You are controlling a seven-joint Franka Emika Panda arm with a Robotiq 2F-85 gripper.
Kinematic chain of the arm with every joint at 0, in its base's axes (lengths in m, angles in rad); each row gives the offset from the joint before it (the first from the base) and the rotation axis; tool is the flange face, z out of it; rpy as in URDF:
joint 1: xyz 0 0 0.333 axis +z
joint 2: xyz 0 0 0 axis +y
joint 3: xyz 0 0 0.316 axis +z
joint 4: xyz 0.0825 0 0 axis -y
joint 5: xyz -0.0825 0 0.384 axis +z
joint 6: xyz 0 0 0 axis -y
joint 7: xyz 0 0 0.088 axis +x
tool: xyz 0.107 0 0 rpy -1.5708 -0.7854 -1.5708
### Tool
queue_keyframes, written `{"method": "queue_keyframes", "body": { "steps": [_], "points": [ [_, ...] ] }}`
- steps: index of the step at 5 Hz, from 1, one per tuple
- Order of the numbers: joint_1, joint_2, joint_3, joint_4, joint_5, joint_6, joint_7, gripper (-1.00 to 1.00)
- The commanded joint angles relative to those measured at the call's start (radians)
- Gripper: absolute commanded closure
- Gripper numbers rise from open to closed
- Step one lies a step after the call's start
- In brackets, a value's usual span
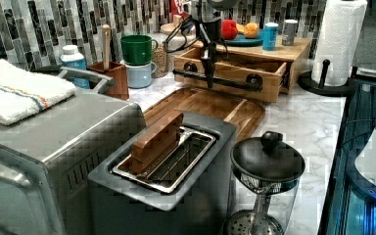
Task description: Close the drawer.
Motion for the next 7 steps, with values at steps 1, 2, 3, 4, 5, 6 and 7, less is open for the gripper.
{"method": "queue_keyframes", "body": {
  "steps": [1,2,3,4,5,6,7],
  "points": [
    [-0.194,0.060,-0.143,0.166,0.061,0.013,-0.221,1.00],
    [-0.172,0.100,-0.220,0.215,0.115,0.023,-0.335,1.00],
    [-0.234,0.140,-0.201,0.287,0.121,0.005,-0.405,1.00],
    [-0.234,0.164,-0.229,0.341,0.092,-0.025,-0.387,1.00],
    [-0.246,0.170,-0.231,0.351,0.110,-0.013,-0.394,1.00],
    [-0.246,0.138,-0.221,0.321,0.135,-0.041,-0.367,1.00],
    [-0.246,0.137,-0.221,0.321,0.135,-0.041,-0.367,1.00]
  ]
}}
